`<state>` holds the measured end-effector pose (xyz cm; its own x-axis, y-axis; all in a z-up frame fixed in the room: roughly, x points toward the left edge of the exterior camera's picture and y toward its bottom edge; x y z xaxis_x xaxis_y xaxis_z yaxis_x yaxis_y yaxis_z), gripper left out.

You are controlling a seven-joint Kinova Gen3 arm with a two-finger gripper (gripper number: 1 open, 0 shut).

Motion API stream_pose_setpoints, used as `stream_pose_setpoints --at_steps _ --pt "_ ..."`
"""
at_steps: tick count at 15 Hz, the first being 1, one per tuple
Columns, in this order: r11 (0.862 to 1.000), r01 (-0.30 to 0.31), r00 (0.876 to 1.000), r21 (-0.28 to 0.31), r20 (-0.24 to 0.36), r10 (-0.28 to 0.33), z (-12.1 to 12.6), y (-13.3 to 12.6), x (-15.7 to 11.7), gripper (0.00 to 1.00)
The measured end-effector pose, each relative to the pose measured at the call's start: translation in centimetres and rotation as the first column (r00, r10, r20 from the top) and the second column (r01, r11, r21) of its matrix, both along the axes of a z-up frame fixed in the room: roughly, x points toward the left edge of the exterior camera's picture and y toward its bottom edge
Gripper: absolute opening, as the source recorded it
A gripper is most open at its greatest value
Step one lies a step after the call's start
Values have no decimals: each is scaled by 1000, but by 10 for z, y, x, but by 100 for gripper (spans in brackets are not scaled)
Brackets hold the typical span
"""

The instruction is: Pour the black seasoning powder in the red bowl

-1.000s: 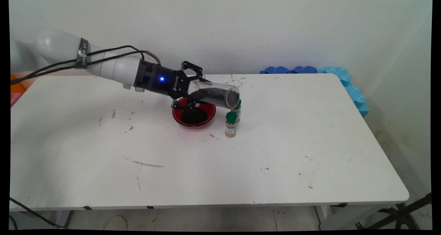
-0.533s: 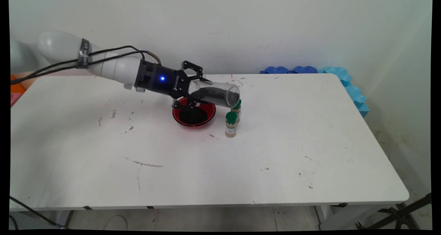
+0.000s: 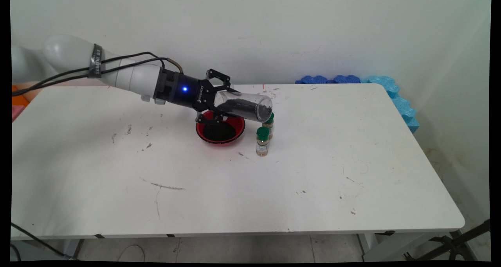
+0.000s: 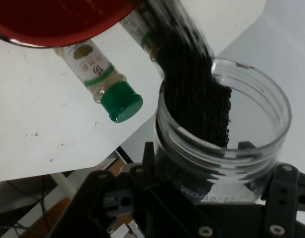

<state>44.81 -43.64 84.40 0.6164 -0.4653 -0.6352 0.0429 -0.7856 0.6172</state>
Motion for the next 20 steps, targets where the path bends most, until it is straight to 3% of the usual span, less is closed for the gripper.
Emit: stream_pose_setpoints --at_steps 11,18,20 --pt "1000 -2 1000 -19 1 2 0 -5 1 0" --pt "994 48 998 -101 52 -43 1 -10 4 0" --pt "986 77 995 -148 82 -65 2 -11 5 0"
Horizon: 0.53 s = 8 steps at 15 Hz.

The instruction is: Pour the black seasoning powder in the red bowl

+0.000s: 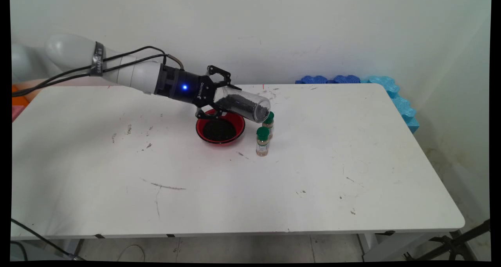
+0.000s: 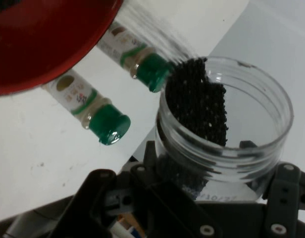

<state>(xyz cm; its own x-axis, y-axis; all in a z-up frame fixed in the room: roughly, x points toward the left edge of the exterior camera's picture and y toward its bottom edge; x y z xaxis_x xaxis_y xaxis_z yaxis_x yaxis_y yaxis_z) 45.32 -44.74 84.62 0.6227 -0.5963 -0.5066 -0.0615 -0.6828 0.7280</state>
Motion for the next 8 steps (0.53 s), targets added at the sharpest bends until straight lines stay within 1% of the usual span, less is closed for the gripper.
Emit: stream_pose_setpoints --at_steps 4,6,8 --pt "995 51 998 -84 50 -47 3 0 2 0" --pt "988 83 994 -131 83 -73 5 1 3 0" --pt "981 106 990 -164 109 -89 7 1 5 0"
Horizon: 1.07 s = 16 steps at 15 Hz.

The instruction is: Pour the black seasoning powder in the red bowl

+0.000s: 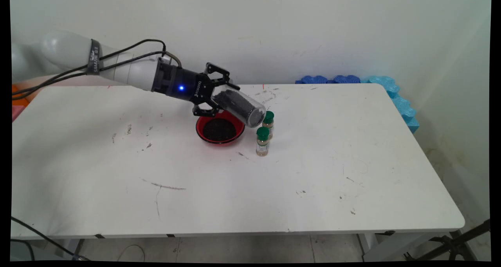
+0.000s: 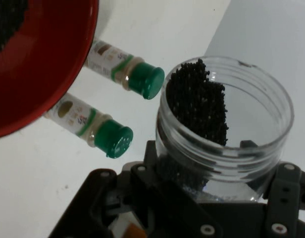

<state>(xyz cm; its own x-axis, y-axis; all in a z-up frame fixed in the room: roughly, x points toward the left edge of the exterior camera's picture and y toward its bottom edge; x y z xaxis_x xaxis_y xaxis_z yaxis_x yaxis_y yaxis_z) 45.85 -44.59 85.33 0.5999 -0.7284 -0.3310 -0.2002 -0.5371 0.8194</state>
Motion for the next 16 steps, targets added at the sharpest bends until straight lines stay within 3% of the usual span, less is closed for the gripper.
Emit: stream_pose_setpoints --at_steps 4,9,16 --pt "993 59 997 -98 61 -53 5 3 5 0" --pt "966 144 983 -215 146 -114 12 6 10 0" --pt "896 269 947 -354 267 -179 24 8 15 0"
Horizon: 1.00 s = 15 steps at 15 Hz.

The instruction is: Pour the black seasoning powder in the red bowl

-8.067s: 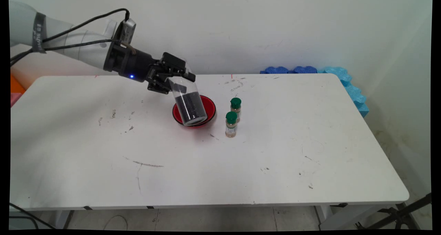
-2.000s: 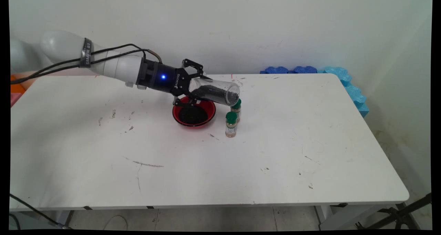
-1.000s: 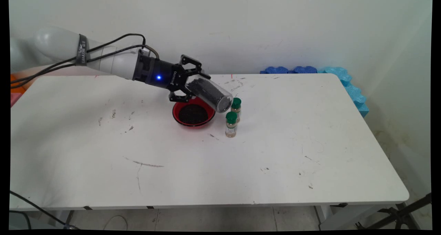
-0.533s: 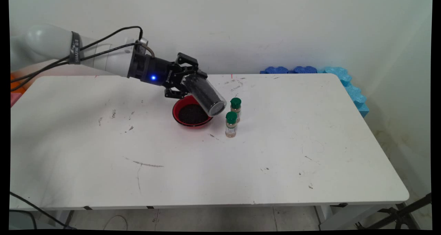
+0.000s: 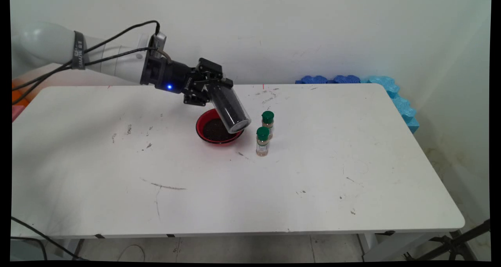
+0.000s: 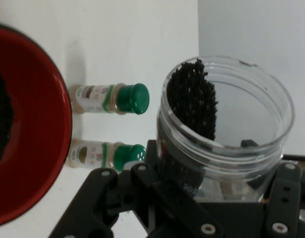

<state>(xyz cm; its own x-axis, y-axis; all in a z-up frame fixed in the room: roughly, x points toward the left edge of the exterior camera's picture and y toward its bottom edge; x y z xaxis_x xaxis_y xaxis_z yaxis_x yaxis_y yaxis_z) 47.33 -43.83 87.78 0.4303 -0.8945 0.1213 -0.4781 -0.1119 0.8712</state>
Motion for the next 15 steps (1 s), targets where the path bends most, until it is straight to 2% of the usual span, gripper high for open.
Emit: stream_pose_setpoints --at_steps 3,7,11,13,14,15 --pt "996 53 998 -71 43 -50 8 1 1 0" --pt "970 153 984 -191 122 -132 21 7 4 0" --pt "922 249 960 -298 199 -195 33 14 5 0" --pt "879 308 941 -363 254 -225 42 18 5 0" --pt "850 344 927 -399 289 -240 47 22 5 0" --pt "831 364 919 -420 308 -246 50 23 5 0"
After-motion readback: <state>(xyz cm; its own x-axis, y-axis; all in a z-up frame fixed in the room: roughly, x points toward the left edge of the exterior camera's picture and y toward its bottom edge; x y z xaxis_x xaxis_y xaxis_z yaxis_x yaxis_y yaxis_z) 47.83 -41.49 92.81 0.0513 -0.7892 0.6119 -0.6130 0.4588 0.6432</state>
